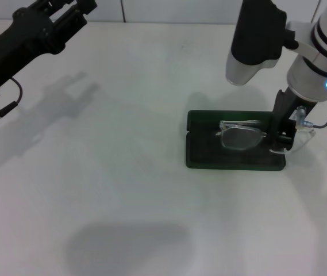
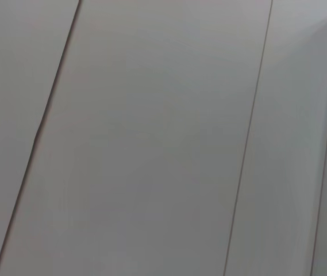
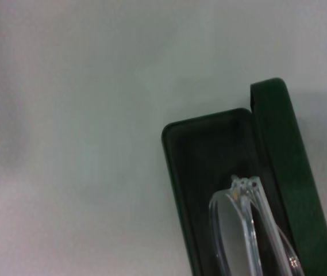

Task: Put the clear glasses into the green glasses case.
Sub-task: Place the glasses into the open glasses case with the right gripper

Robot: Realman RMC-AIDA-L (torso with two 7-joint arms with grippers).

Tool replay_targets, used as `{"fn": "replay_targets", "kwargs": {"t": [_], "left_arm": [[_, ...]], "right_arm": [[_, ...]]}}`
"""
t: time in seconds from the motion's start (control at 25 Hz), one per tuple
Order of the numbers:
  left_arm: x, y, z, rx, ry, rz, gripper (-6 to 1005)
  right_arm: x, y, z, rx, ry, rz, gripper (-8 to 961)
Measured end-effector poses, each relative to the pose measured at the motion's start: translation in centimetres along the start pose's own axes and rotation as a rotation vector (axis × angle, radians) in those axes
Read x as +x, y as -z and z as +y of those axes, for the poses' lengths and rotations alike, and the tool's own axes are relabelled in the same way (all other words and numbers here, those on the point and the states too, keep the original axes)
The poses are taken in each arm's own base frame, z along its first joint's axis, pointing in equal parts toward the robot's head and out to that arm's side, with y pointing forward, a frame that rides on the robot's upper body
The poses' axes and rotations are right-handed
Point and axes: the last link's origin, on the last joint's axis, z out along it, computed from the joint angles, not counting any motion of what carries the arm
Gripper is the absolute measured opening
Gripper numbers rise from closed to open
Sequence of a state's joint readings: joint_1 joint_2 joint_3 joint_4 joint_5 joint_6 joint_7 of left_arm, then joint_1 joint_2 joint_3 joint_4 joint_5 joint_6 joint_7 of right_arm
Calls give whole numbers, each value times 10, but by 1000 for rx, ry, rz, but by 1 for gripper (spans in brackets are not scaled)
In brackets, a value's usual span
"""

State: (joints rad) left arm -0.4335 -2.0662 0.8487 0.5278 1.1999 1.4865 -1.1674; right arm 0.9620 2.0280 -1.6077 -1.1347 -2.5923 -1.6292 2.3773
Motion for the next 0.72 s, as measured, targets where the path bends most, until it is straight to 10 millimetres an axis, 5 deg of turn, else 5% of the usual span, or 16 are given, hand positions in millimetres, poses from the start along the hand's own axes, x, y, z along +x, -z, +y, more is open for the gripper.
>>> {"fn": "replay_targets", "kwargs": {"t": [0.72], "left_arm": [[-1,-1,1,2,3,5,662]], "right_arm": [[-11,-18,11,-10,43,-8,175]]}}
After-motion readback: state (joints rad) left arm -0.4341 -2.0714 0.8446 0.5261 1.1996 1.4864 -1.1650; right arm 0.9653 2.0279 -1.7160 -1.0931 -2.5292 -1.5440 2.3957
